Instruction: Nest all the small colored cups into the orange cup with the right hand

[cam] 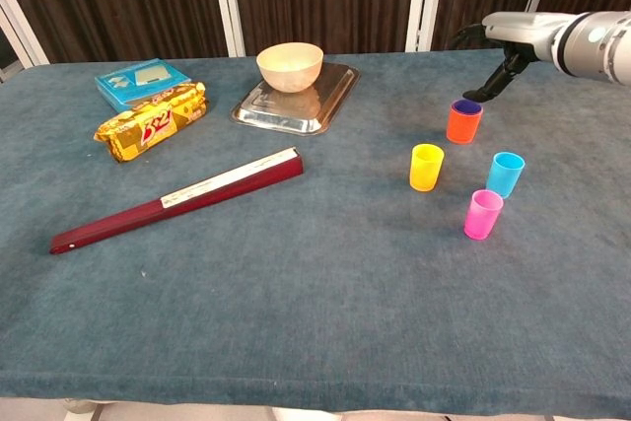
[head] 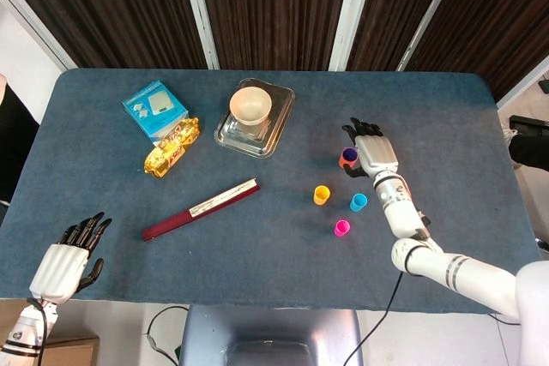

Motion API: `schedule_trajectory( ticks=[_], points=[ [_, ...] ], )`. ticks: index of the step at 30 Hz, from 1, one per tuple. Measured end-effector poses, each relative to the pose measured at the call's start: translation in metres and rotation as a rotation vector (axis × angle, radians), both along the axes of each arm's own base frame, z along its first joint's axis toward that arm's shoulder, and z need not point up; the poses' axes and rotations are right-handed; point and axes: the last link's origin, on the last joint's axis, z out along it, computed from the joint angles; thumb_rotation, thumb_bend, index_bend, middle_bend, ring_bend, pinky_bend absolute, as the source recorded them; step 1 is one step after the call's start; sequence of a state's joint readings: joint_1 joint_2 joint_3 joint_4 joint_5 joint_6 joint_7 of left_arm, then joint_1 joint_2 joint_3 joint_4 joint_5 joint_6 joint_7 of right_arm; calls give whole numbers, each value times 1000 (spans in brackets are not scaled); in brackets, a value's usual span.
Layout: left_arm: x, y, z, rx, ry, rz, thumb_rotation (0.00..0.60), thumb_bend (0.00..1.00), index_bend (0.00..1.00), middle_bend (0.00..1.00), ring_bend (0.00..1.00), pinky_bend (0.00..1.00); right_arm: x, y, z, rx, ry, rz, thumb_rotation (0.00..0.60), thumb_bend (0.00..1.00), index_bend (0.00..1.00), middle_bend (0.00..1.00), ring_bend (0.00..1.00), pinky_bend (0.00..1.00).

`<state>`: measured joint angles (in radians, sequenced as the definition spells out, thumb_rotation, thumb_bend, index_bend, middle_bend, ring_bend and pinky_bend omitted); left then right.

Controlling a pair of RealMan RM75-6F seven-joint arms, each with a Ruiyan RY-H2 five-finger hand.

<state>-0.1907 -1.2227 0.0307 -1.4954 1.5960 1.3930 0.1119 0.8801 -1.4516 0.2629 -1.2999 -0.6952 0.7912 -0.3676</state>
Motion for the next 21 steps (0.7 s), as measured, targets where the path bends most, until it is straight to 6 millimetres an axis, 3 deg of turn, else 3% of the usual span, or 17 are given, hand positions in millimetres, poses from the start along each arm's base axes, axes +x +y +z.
schedule_trajectory(
  ticks=[9,21],
  points=[
    [3,-3,-3,-18,0,-18,600,482,0,8,95,193,17,66,-1,132,2,176,600,441,274,0,0,0],
    [3,-6,1,-10,-7,-21,600,481,0,8,95,193,17,67,-38,181,81,165,600,441,368,0,0,0]
  ],
)
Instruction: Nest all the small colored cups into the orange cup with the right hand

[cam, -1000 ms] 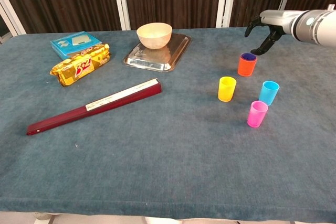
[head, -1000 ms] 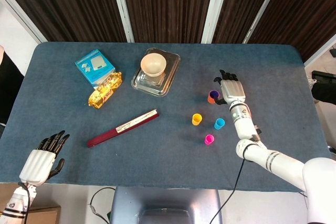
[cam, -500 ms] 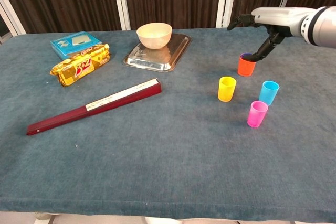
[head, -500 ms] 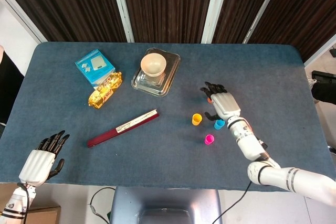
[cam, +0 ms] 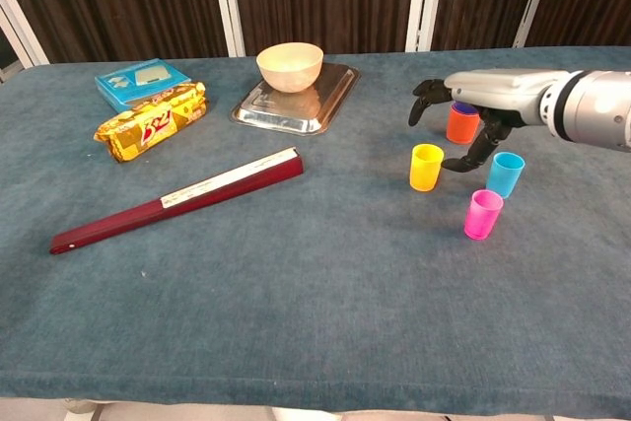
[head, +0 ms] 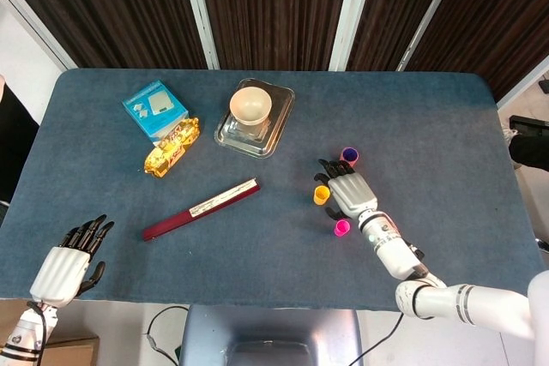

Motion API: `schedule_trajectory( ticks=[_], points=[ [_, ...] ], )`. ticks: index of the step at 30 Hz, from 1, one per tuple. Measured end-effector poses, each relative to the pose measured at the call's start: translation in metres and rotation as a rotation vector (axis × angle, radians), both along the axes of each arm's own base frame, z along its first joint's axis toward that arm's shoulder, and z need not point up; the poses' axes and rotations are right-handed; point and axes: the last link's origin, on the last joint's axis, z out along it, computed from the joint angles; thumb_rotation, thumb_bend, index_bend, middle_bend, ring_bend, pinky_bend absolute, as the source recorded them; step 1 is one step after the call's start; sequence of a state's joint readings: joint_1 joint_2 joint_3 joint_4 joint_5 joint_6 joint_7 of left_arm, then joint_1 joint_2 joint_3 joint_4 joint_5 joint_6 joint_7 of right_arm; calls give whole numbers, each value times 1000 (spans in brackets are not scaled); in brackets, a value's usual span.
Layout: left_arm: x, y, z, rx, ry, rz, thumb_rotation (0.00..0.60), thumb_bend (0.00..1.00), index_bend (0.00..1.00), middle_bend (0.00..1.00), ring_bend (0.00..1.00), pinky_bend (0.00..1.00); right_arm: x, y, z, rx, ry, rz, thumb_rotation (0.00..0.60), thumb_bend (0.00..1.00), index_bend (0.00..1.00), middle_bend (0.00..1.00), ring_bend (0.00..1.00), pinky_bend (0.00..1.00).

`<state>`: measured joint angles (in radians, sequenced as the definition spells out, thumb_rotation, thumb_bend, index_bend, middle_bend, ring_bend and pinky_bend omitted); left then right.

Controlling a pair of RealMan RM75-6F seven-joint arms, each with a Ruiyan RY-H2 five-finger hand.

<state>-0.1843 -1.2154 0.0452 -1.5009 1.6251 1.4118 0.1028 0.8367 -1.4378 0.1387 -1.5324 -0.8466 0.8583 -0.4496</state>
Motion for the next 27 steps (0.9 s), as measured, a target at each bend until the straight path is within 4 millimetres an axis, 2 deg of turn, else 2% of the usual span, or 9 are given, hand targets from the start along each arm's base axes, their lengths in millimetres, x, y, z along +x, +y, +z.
schedule_trajectory(
  ticks=[11,27],
  points=[
    [0,0,0,-6,-1,-2,600,481,0,7,94,193,-4,-18,-19,-15,54,-52,600,441,396,0,0,0],
    [1,-2,1,-9,-5,-10,600,481,0,7,94,192,-1,-22,-30,-5,68,-59,600,442,513,0,0,0]
  ],
)
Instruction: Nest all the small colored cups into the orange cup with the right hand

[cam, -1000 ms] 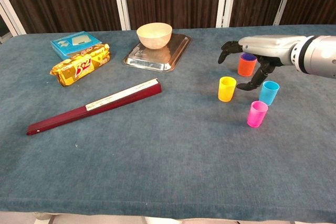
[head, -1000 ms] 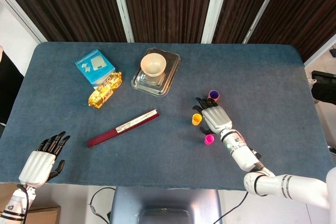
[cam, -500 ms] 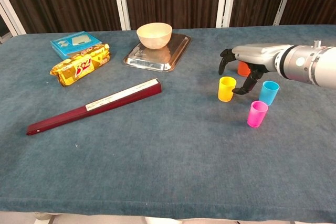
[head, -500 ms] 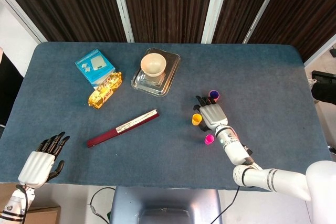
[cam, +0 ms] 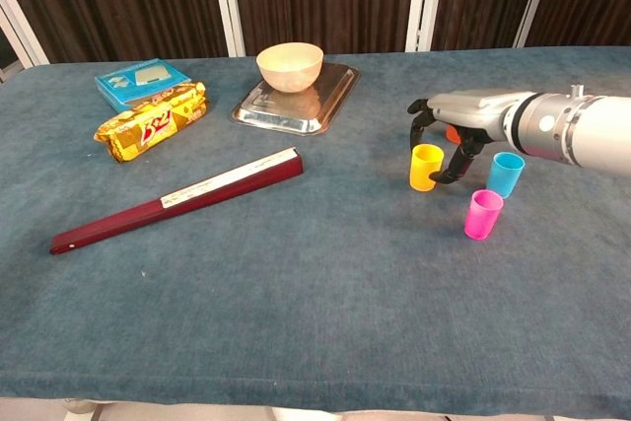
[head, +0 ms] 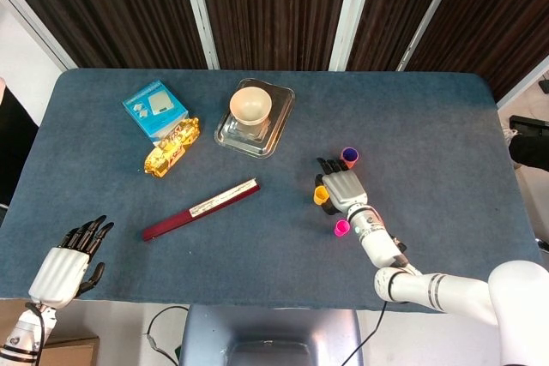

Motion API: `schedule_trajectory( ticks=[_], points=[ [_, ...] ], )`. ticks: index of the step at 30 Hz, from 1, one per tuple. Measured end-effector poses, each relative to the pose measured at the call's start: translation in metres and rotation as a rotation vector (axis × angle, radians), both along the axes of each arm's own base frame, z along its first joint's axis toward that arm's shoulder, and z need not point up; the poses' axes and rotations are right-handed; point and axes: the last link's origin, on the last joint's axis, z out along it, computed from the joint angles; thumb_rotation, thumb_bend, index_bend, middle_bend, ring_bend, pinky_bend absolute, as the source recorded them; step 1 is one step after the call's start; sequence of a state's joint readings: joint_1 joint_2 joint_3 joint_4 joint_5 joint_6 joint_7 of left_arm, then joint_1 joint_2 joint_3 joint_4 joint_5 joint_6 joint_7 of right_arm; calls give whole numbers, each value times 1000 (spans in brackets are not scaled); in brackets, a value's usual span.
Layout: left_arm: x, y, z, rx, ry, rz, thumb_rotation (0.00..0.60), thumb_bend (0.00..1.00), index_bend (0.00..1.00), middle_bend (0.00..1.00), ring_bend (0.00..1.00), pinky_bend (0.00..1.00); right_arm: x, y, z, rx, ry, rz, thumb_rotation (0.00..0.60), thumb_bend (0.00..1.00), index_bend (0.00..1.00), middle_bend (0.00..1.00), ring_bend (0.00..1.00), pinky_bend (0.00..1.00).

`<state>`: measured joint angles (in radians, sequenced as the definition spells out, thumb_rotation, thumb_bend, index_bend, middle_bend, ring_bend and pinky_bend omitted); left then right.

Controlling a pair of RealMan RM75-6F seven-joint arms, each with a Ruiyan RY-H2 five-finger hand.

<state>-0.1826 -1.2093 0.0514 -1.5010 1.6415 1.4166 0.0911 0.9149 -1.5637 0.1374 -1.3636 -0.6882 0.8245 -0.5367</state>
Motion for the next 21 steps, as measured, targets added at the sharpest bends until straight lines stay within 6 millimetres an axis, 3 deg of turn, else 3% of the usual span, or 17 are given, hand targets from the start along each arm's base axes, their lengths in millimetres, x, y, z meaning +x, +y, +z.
schedule_trajectory(
  ticks=[12,21],
  points=[
    [0,-1,1,-2,-1,0,600,482,0,5,89,191,5,-3,2,-15,-13,-8,600,442,537,0,0,0],
    [0,-1,0,1,3,3,600,481,0,5,88,190,16,-30,37,-144,-118,-49,600,442,534,0,0,0]
  ],
)
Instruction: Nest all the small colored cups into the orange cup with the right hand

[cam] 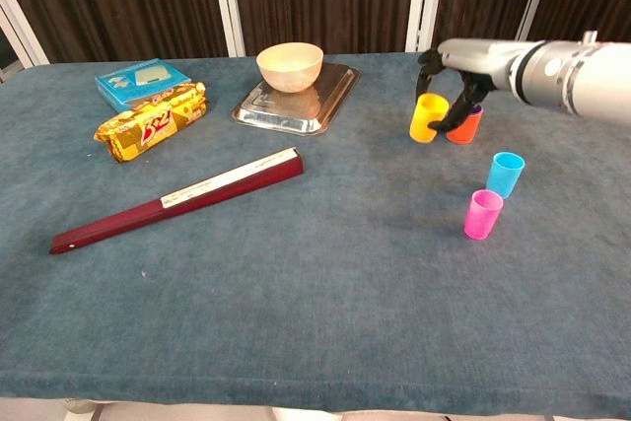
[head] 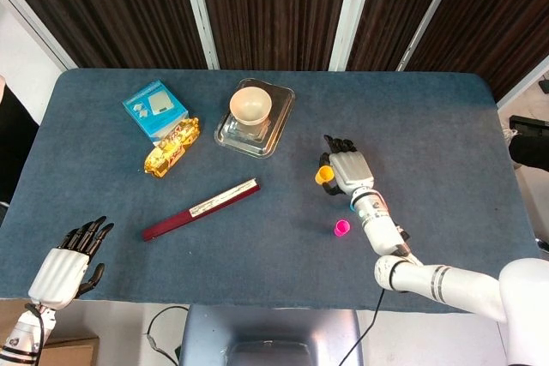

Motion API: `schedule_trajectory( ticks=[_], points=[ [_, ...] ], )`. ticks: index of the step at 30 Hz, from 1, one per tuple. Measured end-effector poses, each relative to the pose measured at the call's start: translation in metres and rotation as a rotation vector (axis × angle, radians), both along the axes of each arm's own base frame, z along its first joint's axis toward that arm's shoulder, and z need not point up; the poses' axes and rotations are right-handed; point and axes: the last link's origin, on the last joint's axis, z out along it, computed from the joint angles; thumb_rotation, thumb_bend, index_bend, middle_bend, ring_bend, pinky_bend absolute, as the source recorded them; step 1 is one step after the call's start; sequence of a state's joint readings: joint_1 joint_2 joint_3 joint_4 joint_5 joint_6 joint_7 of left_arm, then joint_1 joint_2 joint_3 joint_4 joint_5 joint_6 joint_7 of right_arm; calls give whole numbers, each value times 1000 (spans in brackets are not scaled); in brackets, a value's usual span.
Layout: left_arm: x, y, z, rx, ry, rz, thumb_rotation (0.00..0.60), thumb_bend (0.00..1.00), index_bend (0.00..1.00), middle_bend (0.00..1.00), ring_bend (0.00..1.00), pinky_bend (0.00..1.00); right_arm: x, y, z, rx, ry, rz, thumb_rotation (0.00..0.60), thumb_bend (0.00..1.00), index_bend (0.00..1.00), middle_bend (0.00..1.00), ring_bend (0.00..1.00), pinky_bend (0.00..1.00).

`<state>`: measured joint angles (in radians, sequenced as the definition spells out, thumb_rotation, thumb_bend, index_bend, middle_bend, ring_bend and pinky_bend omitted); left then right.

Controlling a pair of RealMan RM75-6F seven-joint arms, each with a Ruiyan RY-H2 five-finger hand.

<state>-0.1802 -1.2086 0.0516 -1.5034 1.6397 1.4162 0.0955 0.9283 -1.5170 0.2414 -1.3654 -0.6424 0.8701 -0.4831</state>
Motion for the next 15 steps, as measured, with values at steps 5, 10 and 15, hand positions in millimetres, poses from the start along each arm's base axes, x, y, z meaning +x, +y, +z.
schedule_trajectory(
  ticks=[5,10,15],
  points=[
    [0,1,-1,-6,3,0,600,481,0,6,89,190,0,-29,24,-140,6,-17,600,442,534,0,0,0],
    [-1,3,-2,-9,8,7,600,480,0,6,88,191,-12,-52,35,-222,49,-68,600,441,539,0,0,0],
    [-2,4,-2,-4,9,9,600,481,0,6,89,191,-21,-63,22,-210,43,-114,600,442,542,0,0,0]
  ],
)
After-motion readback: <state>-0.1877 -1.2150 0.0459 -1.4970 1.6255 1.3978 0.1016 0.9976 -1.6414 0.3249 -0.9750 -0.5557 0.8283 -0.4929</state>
